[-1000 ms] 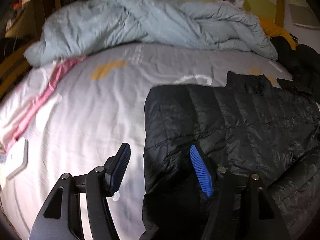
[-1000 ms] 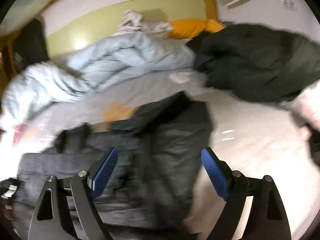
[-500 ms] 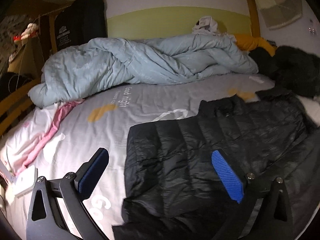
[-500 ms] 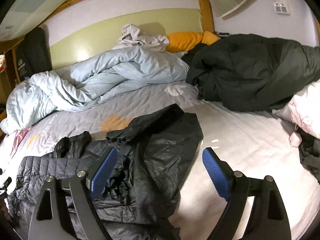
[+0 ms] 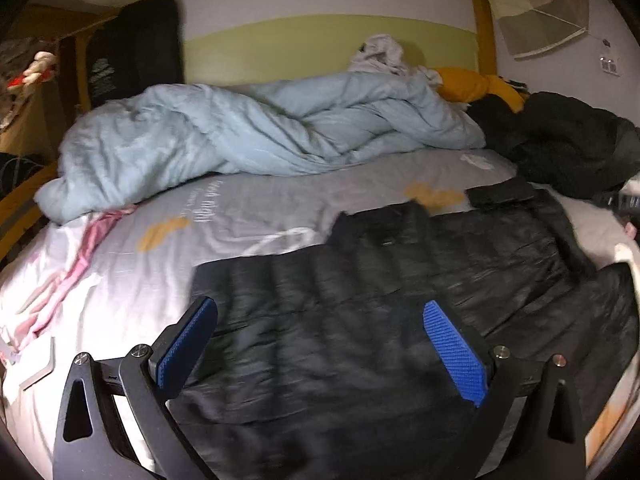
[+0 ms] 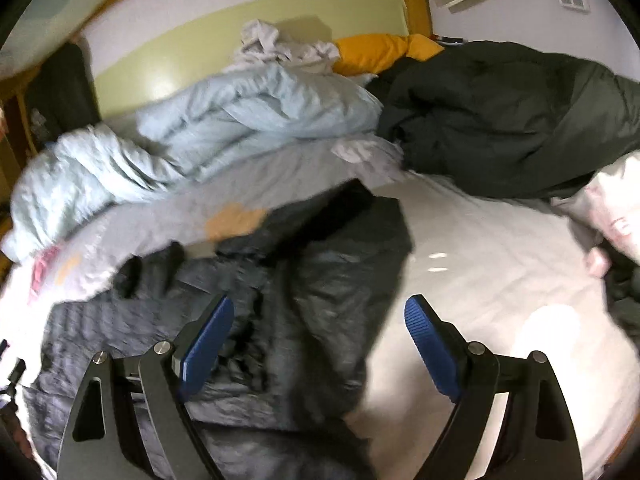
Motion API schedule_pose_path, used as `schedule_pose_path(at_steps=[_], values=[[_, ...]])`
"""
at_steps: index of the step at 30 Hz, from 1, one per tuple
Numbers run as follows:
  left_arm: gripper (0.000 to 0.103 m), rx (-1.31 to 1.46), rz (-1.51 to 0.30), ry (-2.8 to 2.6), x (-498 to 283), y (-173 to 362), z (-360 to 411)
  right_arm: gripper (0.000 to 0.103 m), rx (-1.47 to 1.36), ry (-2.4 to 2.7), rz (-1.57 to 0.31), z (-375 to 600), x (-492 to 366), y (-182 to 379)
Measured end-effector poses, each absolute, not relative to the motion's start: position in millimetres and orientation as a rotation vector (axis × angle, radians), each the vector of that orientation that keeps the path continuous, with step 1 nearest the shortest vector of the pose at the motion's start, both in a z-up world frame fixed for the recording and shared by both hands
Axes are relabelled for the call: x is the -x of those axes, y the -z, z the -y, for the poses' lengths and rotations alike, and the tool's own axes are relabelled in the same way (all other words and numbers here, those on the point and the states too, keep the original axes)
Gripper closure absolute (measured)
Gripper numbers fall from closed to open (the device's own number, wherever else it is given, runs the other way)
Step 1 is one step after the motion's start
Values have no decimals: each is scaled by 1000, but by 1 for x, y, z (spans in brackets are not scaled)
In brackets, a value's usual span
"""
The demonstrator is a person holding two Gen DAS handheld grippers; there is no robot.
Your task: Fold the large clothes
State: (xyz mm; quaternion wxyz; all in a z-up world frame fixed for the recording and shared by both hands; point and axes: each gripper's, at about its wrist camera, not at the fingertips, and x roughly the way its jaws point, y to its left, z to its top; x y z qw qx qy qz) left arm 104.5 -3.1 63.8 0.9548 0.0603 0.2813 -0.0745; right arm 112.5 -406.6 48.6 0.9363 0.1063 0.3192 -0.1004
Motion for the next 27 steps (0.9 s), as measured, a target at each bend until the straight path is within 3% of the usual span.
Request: schedule_pose_path(at_steps=[6, 11, 16, 22, 25, 27], values=[[0, -147, -601, 303, -132, -100, 94, 14, -222, 175, -821, 438, -117, -34], [0, -249, -595, 410, -167, -110, 182, 14, -258, 254, -801, 469, -106, -36], [0, -305, -676, 469, -211, -101, 252, 14, -485, 201, -827, 501, -99, -24], [1, -417, -786, 510, -246, -68, 320, 14, -509, 284, -797, 525, -88, -28], [7, -490, -779, 445, -258, -48, 337, 14, -519, 282, -785, 531, -83, -32], [22, -513, -771, 419, -265, -39, 343, 14, -512, 279, -781, 530, -80, -34]])
